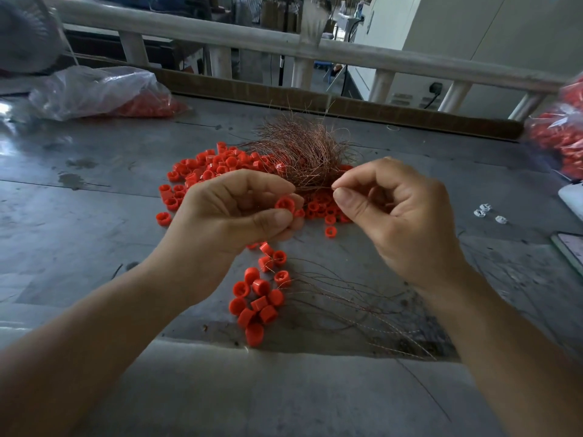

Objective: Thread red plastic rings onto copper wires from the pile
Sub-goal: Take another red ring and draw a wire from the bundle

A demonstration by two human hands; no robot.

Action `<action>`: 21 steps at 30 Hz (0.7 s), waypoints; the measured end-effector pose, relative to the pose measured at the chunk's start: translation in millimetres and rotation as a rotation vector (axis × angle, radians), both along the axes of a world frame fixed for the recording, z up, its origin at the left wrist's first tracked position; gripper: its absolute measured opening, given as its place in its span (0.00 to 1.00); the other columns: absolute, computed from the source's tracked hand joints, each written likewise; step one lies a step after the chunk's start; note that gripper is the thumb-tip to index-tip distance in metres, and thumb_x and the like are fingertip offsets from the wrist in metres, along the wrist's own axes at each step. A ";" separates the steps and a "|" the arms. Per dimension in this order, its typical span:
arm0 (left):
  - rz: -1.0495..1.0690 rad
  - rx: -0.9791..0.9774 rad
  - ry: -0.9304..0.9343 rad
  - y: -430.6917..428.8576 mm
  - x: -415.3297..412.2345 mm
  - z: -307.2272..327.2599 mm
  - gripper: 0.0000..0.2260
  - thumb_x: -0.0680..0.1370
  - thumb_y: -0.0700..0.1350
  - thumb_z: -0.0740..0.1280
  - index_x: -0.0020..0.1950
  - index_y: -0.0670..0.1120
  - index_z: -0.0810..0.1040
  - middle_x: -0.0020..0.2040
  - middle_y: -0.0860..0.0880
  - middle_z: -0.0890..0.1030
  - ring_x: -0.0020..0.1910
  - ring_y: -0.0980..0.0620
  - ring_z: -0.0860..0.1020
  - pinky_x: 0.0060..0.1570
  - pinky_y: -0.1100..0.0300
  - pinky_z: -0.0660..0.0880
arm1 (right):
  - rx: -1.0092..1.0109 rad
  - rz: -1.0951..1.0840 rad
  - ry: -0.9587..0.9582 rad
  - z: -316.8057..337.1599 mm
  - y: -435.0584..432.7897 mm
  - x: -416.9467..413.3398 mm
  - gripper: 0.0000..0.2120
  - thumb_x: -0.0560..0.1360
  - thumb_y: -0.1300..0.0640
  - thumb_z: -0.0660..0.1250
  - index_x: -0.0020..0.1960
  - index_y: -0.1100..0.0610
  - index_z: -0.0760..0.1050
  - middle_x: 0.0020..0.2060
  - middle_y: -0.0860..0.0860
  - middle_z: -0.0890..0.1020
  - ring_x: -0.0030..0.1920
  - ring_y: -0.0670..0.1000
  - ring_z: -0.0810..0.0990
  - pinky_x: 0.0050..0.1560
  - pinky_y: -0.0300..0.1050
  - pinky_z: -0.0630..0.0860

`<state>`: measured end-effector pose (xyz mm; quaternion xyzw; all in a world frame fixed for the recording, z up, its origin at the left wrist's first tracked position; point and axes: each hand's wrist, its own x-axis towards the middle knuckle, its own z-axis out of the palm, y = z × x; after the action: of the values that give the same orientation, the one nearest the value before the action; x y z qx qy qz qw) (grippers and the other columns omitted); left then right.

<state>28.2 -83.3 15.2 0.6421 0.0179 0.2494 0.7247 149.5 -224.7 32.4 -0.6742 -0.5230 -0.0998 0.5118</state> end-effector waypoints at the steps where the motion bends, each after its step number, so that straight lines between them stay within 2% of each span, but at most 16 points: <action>1: -0.015 -0.015 0.010 0.1 1.2 -1.4 0.13 0.57 0.37 0.75 0.40 0.47 0.84 0.40 0.47 0.85 0.39 0.52 0.83 0.38 0.66 0.77 | 0.009 0.013 0.030 0.8 -0.2 -0.5 0.08 0.71 0.60 0.68 0.40 0.47 0.75 0.34 0.46 0.77 0.31 0.40 0.72 0.34 0.28 0.66; 4: -0.048 -0.059 0.019 -1.4 2.8 -3.3 0.14 0.57 0.37 0.74 0.40 0.46 0.84 0.42 0.47 0.85 0.42 0.52 0.83 0.40 0.66 0.77 | -0.031 0.042 0.047 0.2 0.7 -5.8 0.08 0.71 0.59 0.67 0.39 0.46 0.74 0.35 0.44 0.77 0.36 0.42 0.74 0.37 0.29 0.66; 10: -0.055 -0.099 0.012 -1.0 1.2 -2.1 0.11 0.62 0.34 0.69 0.41 0.44 0.84 0.41 0.46 0.85 0.41 0.51 0.83 0.39 0.66 0.77 | -0.109 0.064 -0.009 -1.4 1.6 -13.0 0.06 0.70 0.60 0.67 0.38 0.51 0.75 0.33 0.46 0.76 0.36 0.42 0.73 0.36 0.28 0.66; 15: -0.043 -0.049 0.045 -2.7 -0.4 -0.2 0.15 0.57 0.39 0.76 0.42 0.48 0.84 0.37 0.48 0.84 0.34 0.53 0.82 0.33 0.66 0.77 | -0.118 0.058 0.012 -0.6 1.3 -13.0 0.05 0.70 0.60 0.67 0.38 0.52 0.75 0.33 0.46 0.76 0.36 0.43 0.74 0.36 0.28 0.66; 18: -0.019 -0.042 0.061 -2.9 -0.8 -0.1 0.15 0.57 0.41 0.72 0.42 0.49 0.85 0.36 0.48 0.84 0.34 0.54 0.82 0.34 0.67 0.77 | -0.113 0.049 0.019 -1.1 1.4 -13.5 0.05 0.70 0.60 0.67 0.38 0.52 0.75 0.33 0.45 0.77 0.36 0.43 0.74 0.36 0.28 0.66; 21: -0.030 -0.065 0.060 -3.6 -0.2 -1.3 0.13 0.60 0.37 0.69 0.42 0.45 0.85 0.39 0.47 0.84 0.38 0.53 0.83 0.36 0.68 0.77 | -0.113 0.026 0.037 -1.6 1.7 -13.1 0.04 0.71 0.59 0.66 0.38 0.51 0.75 0.33 0.44 0.77 0.35 0.43 0.75 0.36 0.28 0.66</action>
<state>28.0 -87.0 13.9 0.6257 0.0381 0.2185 0.7479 136.4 -223.0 30.8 -0.6969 -0.5270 -0.0511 0.4837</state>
